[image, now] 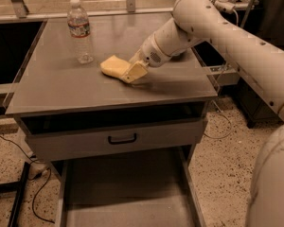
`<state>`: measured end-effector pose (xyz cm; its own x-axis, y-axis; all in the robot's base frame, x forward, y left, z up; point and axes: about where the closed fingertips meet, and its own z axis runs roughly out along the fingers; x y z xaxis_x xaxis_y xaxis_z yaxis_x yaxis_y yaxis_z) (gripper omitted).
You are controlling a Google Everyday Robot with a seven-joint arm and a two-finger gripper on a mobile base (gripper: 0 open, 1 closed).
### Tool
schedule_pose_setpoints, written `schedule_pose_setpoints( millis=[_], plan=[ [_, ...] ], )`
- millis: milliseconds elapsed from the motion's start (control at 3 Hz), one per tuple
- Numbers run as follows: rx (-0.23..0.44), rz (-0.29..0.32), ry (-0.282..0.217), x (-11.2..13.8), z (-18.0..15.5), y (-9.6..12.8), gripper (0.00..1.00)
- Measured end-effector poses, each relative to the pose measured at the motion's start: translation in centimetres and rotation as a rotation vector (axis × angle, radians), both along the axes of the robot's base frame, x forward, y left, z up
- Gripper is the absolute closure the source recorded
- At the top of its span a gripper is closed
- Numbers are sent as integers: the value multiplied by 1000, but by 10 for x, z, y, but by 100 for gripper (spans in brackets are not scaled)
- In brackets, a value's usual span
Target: Place sponge into middle drawer
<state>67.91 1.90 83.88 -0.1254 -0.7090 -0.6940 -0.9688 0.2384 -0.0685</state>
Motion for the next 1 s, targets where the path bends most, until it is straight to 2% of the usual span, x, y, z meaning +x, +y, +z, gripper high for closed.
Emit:
schedule_pose_setpoints(
  millis=[333, 1000],
  plan=[
    [-4, 20, -9, -11, 6, -1, 100],
    [13, 87, -80, -54, 47, -12, 100]
  ],
)
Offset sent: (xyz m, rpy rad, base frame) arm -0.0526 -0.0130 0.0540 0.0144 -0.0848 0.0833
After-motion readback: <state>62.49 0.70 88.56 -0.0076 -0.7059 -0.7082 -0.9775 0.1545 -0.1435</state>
